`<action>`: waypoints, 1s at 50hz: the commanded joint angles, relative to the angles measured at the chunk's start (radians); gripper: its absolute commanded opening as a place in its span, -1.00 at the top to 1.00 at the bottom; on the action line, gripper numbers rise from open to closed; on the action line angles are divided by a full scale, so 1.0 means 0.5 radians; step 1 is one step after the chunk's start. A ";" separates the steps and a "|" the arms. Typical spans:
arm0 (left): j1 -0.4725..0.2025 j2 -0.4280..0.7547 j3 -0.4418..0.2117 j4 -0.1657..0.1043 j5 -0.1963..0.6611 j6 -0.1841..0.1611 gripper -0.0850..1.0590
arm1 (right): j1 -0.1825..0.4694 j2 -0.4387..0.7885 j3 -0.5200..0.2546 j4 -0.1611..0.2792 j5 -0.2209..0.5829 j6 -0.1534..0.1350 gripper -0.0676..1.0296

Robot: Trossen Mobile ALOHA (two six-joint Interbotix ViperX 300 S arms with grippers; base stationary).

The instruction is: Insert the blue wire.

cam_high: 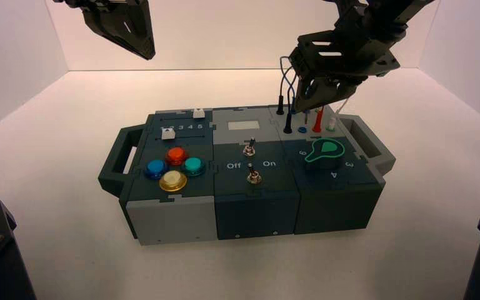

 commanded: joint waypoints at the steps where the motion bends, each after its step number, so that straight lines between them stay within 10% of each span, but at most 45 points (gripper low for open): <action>1: -0.006 -0.009 -0.037 -0.006 -0.012 0.000 0.91 | 0.015 -0.018 -0.046 -0.003 -0.015 0.003 0.92; 50: -0.006 -0.015 -0.037 -0.015 0.000 0.000 0.91 | 0.000 0.086 -0.114 -0.009 0.043 0.006 0.91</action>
